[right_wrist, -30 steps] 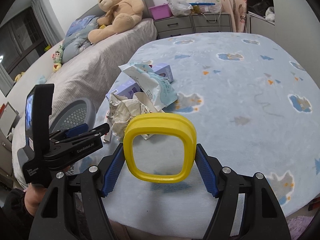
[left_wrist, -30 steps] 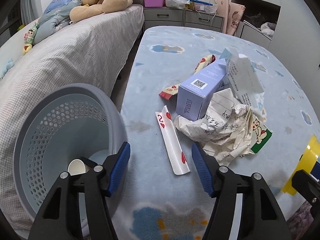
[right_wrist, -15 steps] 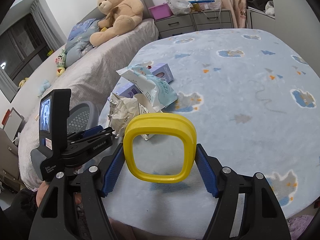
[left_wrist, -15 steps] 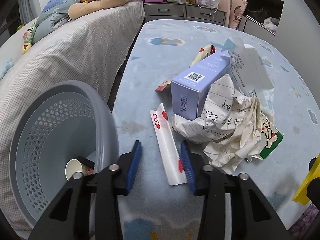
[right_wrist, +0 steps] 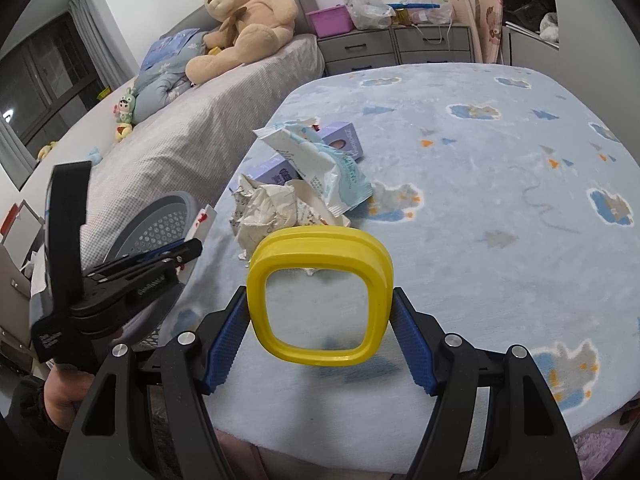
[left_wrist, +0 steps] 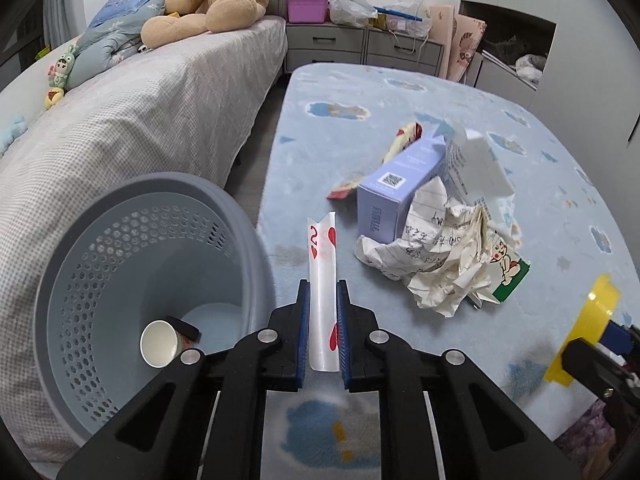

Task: Collect trash
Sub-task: 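Carry lid and card strip over the wastebasket and release both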

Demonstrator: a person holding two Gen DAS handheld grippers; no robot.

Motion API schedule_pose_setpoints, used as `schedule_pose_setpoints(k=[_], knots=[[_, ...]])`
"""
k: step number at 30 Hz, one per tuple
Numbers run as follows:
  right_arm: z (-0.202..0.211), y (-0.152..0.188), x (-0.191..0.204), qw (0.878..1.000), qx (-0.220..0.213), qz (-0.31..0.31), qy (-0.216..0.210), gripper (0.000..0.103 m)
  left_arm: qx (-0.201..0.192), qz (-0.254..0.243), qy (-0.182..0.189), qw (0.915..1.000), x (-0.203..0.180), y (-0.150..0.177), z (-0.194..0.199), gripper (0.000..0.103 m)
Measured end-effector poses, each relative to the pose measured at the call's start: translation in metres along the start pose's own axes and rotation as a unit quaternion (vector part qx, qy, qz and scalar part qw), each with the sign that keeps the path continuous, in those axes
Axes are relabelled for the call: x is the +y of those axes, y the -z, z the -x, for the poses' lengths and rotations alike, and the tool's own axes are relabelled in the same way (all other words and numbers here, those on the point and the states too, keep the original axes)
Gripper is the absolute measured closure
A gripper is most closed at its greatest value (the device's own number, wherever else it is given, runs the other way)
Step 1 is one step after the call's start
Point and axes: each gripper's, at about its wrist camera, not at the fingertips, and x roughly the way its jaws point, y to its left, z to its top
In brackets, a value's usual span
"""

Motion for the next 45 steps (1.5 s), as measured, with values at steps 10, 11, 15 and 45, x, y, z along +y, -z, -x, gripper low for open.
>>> schedule_pose_setpoints(k=[10,11,15,45], knots=[[-0.008,-0.011,0.057,0.998,0.009,0.046,-0.031,0.035,-0.049,0.034,-0.001,0.9983,0.042,0.003,0.045,0.090],[-0.009,-0.012,0.063,0.998,0.009,0.050,-0.034,0.035,-0.050,0.040,-0.003,0.9979,0.048,0.003,0.048,0.090],[-0.015,-0.018,0.086,0.996,0.013,0.067,-0.052,0.035,-0.050,0.062,-0.012,0.9968,0.074,0.008,0.054,0.090],[-0.116,-0.053,0.203,0.968,0.099,0.201,-0.116,0.035,-0.018,0.167,-0.067,0.9835,0.184,0.026,0.043,0.090]])
